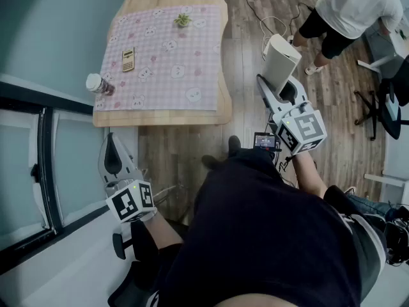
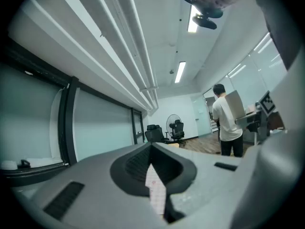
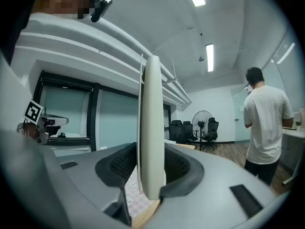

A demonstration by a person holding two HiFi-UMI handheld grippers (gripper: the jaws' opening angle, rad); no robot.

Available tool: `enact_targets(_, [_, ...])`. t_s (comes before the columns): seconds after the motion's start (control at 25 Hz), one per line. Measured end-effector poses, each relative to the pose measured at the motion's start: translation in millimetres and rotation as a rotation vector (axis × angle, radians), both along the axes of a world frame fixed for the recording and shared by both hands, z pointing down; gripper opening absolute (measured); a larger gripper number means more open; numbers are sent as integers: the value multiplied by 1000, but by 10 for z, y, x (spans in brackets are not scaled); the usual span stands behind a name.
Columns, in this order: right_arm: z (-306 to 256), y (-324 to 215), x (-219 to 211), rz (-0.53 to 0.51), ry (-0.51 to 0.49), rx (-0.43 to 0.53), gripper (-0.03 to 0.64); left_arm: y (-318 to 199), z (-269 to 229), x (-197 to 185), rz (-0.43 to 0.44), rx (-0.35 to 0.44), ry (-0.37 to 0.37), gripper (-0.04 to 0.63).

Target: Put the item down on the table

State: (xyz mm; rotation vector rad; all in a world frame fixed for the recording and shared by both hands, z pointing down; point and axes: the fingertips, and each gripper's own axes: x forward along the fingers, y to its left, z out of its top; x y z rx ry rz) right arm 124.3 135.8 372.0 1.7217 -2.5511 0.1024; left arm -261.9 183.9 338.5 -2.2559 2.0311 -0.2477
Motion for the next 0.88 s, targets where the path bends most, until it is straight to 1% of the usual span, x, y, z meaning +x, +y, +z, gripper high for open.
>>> enact_targets(0.12, [11,-67,83,-9,6,12,167,-104,12,150,11,9,-7,0])
enact_targets(0.24, [23,-90,146,-15,7,14,167,-144,15,299,19,8,-31,-2])
enact_targets(0.32, [26,-95,197,-13,0,15,167,-161,-13,358,23,7,-31,-1])
enact_targets(0.6, [14,-120,228,-23,1,18,167,-184,-147,348,9,34,-23,-1])
enact_targets(0.88, [22,-144,264,-39,6,23,167,-203,-139,437,8,30,-26,-2])
